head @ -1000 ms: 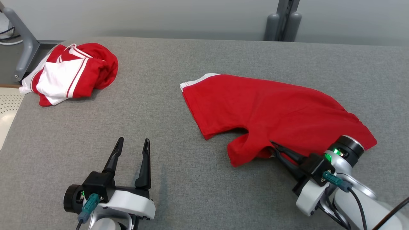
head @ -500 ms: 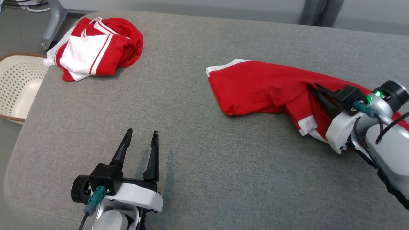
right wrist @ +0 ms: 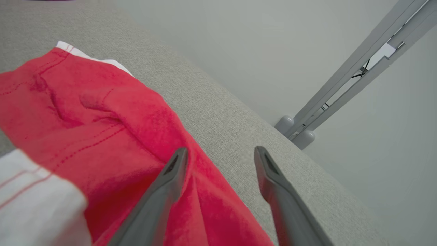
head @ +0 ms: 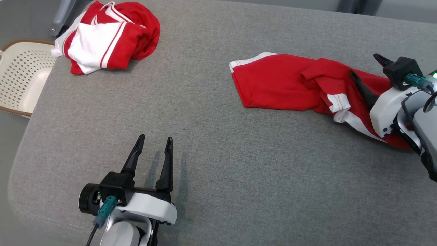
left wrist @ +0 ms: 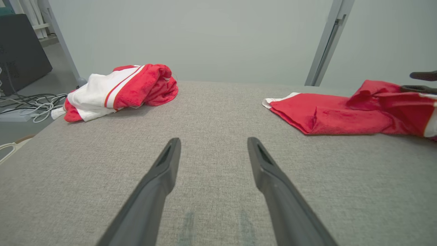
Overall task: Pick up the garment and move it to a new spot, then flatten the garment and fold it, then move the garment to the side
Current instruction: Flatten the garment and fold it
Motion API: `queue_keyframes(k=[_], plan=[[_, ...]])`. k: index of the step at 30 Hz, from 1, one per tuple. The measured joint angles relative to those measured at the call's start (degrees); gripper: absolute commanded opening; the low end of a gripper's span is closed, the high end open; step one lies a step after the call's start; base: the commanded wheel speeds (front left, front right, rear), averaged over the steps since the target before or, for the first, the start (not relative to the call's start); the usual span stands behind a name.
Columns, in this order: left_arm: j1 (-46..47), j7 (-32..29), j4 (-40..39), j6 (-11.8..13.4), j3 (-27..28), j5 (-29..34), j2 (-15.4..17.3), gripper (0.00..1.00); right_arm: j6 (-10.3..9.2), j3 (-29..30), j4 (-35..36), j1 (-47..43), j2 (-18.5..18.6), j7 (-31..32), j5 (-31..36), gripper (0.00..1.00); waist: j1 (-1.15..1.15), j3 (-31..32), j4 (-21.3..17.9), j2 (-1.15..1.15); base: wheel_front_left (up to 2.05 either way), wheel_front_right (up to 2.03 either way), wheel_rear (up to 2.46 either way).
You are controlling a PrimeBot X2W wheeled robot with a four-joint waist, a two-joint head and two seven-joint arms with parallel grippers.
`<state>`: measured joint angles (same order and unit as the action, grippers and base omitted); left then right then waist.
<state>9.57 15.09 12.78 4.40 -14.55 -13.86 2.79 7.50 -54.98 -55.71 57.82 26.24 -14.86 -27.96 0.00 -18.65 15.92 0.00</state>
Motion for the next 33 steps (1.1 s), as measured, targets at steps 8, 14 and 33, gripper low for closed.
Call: queue_keyframes(k=[8,14,33], plan=[[0.0,0.0,0.1,-0.3,0.6,1.1,0.0,1.00,-0.01,4.0,6.9,-0.3,0.8,-0.1,-0.5,1.00,0.00,1.3,-3.2,0.00,0.00,0.00,0.00],[-0.7,0.0,0.1,-0.5,1.4,1.7,0.0,1.00,-0.01,9.9,18.6,-7.3,0.8,-0.1,2.8,1.00,0.00,3.8,-5.6,0.00,0.00,0.00,0.00],[-1.4,0.0,0.2,-1.5,2.0,2.3,0.0,1.00,0.00,10.4,14.0,-16.7,-5.7,-0.1,21.6,1.00,0.00,6.0,-4.3,0.00,0.00,0.00,0.00]])
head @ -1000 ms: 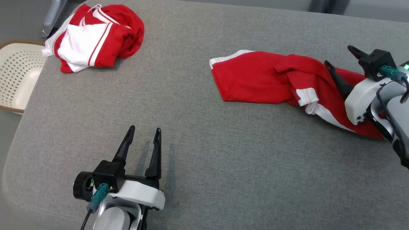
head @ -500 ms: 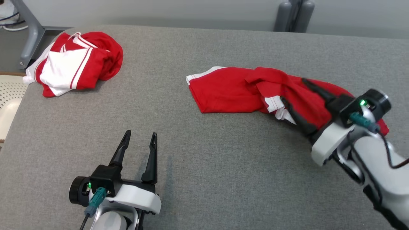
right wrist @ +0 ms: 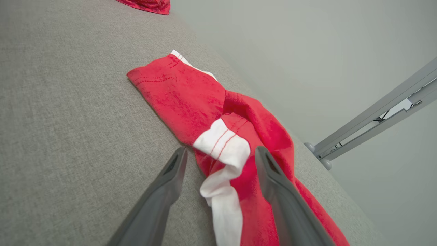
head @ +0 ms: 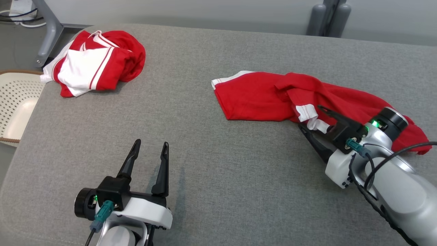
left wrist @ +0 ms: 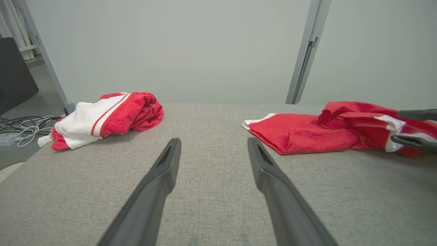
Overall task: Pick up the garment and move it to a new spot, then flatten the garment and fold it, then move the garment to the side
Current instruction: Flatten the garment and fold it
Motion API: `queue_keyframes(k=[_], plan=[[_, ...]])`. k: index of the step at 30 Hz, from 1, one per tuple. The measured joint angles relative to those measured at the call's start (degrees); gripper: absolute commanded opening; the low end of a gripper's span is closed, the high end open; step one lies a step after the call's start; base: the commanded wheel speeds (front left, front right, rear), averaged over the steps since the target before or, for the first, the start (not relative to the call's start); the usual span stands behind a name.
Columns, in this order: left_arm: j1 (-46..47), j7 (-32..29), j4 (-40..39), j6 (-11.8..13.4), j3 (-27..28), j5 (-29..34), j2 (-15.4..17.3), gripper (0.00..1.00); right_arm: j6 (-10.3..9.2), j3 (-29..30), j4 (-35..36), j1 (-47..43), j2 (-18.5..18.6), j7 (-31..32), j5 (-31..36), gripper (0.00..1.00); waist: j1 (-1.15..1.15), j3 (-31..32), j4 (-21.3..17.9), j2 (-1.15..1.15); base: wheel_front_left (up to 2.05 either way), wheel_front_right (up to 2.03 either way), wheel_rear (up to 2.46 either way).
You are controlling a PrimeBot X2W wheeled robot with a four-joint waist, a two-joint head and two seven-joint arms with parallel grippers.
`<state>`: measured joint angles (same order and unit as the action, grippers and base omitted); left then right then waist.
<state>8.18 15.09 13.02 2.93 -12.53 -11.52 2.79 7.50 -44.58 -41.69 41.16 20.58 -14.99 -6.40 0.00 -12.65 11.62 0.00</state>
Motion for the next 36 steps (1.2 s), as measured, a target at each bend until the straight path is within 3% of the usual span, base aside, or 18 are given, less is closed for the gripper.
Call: queue_keyframes(k=[3,5,7,8,18,27,31,36], plan=[[0.1,0.0,-0.2,0.2,-0.3,-0.3,0.0,1.00,0.00,1.3,-4.1,1.2,-0.9,0.0,2.2,1.00,0.00,-0.5,1.2,0.00,0.00,0.00,0.00],[0.2,0.0,-0.3,0.2,-0.3,-0.5,0.0,1.00,0.00,2.3,-5.4,2.0,-1.7,0.0,3.0,0.46,0.00,-0.9,2.0,0.00,0.00,0.00,0.00],[0.2,0.0,-0.3,0.3,-0.2,-0.7,0.0,1.00,0.00,3.2,-5.4,2.4,-2.5,0.0,3.1,0.10,0.00,-1.2,2.7,0.00,0.00,0.00,0.00],[0.2,0.0,-0.3,0.4,-0.1,-0.7,0.0,1.00,0.00,3.6,-5.2,2.4,-2.8,0.0,3.2,0.00,0.00,-1.3,2.9,0.00,0.00,0.00,0.00],[0.0,0.0,-0.2,0.7,0.5,-0.7,0.0,1.00,0.00,1.2,5.3,1.2,-3.4,0.0,1.3,0.00,0.00,-0.1,2.2,0.00,0.00,0.00,0.00],[-0.6,0.0,0.0,0.6,0.7,-0.5,0.0,1.00,0.00,-8.8,15.9,0.3,-1.9,0.0,-4.4,0.00,0.00,1.1,0.7,0.00,0.00,0.00,0.00],[-0.6,0.0,0.1,0.2,0.6,-0.4,0.0,1.00,-0.01,-14.7,16.4,0.8,-2.1,0.0,-7.4,0.00,0.00,0.9,0.9,0.00,0.00,0.00,0.00],[-0.5,0.0,0.0,0.2,0.5,-0.5,0.0,1.00,0.00,-19.9,11.8,3.0,-4.5,0.2,-9.3,0.00,0.00,0.4,1.7,0.00,0.00,0.00,0.00]])
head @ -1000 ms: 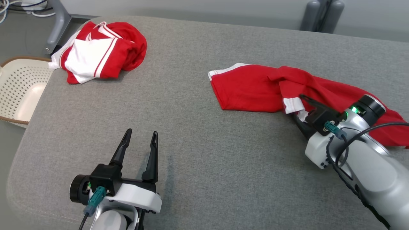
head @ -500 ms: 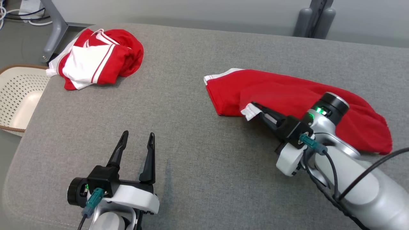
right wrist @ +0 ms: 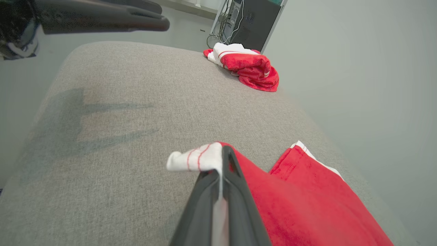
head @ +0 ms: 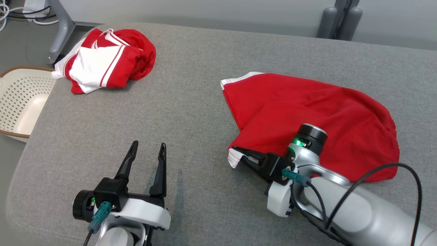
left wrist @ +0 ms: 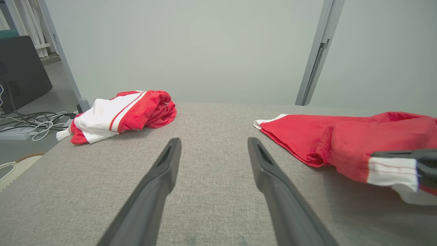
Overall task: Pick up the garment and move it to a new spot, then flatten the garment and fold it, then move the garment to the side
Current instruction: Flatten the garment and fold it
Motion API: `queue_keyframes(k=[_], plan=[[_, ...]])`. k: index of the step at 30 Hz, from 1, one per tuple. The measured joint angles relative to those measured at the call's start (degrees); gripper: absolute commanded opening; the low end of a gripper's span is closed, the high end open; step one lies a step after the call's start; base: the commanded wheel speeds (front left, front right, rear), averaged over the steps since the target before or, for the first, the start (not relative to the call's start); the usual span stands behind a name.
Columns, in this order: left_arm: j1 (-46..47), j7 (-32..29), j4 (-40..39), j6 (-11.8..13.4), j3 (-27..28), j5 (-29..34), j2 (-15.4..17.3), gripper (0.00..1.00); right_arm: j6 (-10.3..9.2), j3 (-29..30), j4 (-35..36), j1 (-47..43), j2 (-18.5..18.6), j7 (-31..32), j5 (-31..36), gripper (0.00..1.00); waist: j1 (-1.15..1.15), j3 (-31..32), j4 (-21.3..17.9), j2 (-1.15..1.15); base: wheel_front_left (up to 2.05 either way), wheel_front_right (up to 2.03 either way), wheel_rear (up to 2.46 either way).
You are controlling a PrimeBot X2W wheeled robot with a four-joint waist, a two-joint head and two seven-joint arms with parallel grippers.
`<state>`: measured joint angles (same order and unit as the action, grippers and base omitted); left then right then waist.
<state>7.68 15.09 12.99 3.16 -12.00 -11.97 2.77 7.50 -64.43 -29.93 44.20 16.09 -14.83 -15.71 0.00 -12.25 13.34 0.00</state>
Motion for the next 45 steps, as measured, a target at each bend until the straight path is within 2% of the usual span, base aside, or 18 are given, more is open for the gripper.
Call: queue_keyframes(k=[6,8,9,10,11,15,20,27,35,41,45], plan=[[0.5,0.0,0.0,0.0,-0.4,-0.3,0.0,1.00,-0.01,-3.0,-10.3,2.4,-6.2,-0.1,-2.3,0.00,0.00,-0.6,1.1,0.00,0.00,0.00,0.00],[0.6,0.0,0.0,0.0,-0.8,-0.3,0.0,1.00,0.00,-3.9,-13.9,2.8,-7.7,-0.1,-2.4,0.04,0.00,-0.7,1.4,0.00,0.00,0.00,0.00],[0.6,0.0,0.1,0.0,-0.9,-0.4,0.0,1.00,0.00,-4.2,-15.6,2.9,-8.3,-0.1,-2.6,0.37,0.00,-0.7,1.6,0.00,0.00,0.00,0.00],[0.6,0.0,0.1,0.0,-0.9,-0.4,0.0,1.00,0.00,-4.4,-16.9,3.0,-8.9,-0.1,-2.9,0.86,0.00,-0.6,1.7,0.00,0.00,0.00,0.00],[0.7,0.0,0.1,0.0,-0.9,-0.5,0.0,1.00,-0.01,-4.5,-17.5,3.0,-9.3,-0.1,-3.0,1.00,0.00,-0.6,1.8,0.00,0.00,0.00,0.00],[0.6,0.0,0.3,0.4,-0.7,-0.5,0.0,1.00,0.00,-4.5,-17.4,3.1,-10.2,-0.1,-3.9,1.00,0.00,-0.1,1.5,0.00,0.00,0.00,0.00],[-0.3,0.0,0.4,0.4,-0.3,-0.2,0.0,1.00,-0.01,-0.3,-13.6,2.1,-8.4,-0.2,-4.0,1.00,0.00,1.2,0.3,0.00,0.00,0.00,0.00],[-1.5,0.0,0.5,-0.2,0.4,0.7,0.0,1.00,-0.01,12.1,-5.2,-4.2,-4.5,-0.2,-1.5,1.00,0.00,3.2,-2.8,0.00,0.00,0.00,0.00],[-2.5,0.0,0.6,-0.6,0.7,1.3,0.0,1.00,-0.01,28.2,4.0,-15.6,-0.3,-0.2,6.4,1.00,0.00,5.0,-6.5,0.00,0.00,0.00,0.00],[-2.8,0.0,0.2,-0.6,1.2,1.4,0.0,1.00,-0.01,34.7,6.7,-25.3,4.4,-0.2,12.4,1.00,0.00,5.3,-8.6,0.00,0.00,0.00,0.00],[-2.8,0.0,0.1,-0.6,1.3,1.4,0.0,1.00,-0.01,37.2,6.3,-27.9,6.1,-0.2,14.6,1.00,0.00,5.1,-9.3,0.00,0.00,0.00,0.00]])
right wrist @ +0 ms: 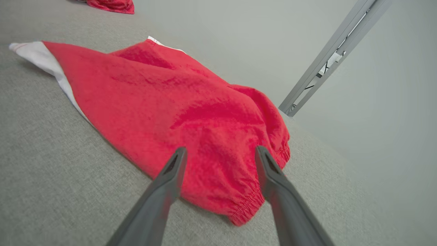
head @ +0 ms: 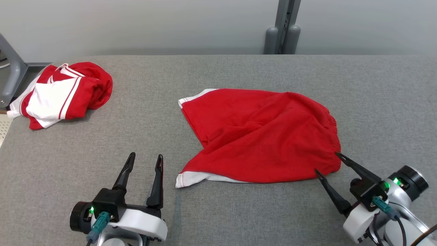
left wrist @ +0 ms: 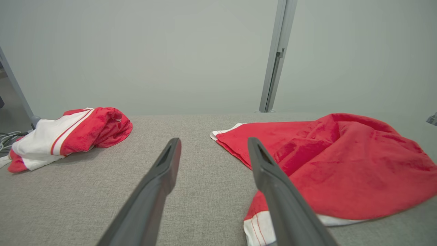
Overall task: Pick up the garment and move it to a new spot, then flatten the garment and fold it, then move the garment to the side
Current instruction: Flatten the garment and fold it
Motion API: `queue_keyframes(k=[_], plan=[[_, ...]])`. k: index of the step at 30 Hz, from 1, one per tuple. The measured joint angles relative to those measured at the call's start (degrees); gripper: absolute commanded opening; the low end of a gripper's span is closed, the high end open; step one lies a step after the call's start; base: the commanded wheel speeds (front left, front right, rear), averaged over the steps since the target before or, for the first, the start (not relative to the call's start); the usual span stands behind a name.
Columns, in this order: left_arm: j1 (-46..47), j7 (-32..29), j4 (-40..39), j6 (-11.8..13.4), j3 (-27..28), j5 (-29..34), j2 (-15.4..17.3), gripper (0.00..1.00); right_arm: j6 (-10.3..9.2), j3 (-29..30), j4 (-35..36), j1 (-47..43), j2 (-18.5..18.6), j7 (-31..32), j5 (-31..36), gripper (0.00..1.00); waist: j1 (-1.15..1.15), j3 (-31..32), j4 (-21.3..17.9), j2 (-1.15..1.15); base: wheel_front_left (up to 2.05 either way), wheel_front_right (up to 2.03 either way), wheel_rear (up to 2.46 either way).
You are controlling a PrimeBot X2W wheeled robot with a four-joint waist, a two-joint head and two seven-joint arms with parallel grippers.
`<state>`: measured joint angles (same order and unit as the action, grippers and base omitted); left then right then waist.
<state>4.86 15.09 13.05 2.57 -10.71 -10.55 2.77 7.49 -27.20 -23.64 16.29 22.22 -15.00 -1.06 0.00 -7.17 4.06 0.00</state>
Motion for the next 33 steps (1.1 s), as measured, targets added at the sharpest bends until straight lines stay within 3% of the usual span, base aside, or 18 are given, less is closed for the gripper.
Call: queue_keyframes(k=[6,16,17,18,19,20,33], plan=[[0.0,0.0,-0.3,-0.2,0.0,0.1,0.0,1.00,0.00,-1.2,-3.1,-0.3,1.4,0.0,5.6,1.00,0.00,-1.0,-0.1,0.00,0.00,0.00,0.00],[1.3,0.0,-0.1,-0.2,0.0,0.4,0.0,1.00,0.01,-6.6,-10.1,6.8,2.9,0.0,14.7,1.00,0.00,-3.4,1.7,0.00,0.00,0.00,0.00],[1.3,0.0,-0.1,-0.2,0.0,0.4,0.0,1.00,0.01,-6.7,-10.6,7.1,2.9,0.0,14.7,0.79,0.00,-3.5,2.0,0.00,0.00,0.00,0.00],[1.3,0.0,-0.2,-0.2,0.0,0.4,0.0,1.00,0.01,-6.8,-10.7,7.4,2.8,0.0,14.6,0.45,0.00,-3.7,2.2,0.00,0.00,0.00,0.00],[1.3,0.0,-0.2,-0.1,0.1,0.4,0.0,1.00,0.01,-6.7,-10.7,7.8,2.7,0.0,14.0,0.33,0.00,-3.8,2.4,0.00,0.00,0.00,0.00],[1.3,0.0,-0.2,-0.1,0.2,0.4,0.0,1.00,0.01,-6.5,-10.4,8.1,2.5,0.0,13.2,0.00,0.00,-3.9,2.6,0.00,0.00,0.00,0.00],[1.5,0.0,-0.4,0.0,0.1,0.1,0.0,1.00,0.01,-5.4,-4.7,11.7,4.7,0.0,7.5,0.00,0.00,-4.5,3.0,0.00,0.00,0.00,0.00]])
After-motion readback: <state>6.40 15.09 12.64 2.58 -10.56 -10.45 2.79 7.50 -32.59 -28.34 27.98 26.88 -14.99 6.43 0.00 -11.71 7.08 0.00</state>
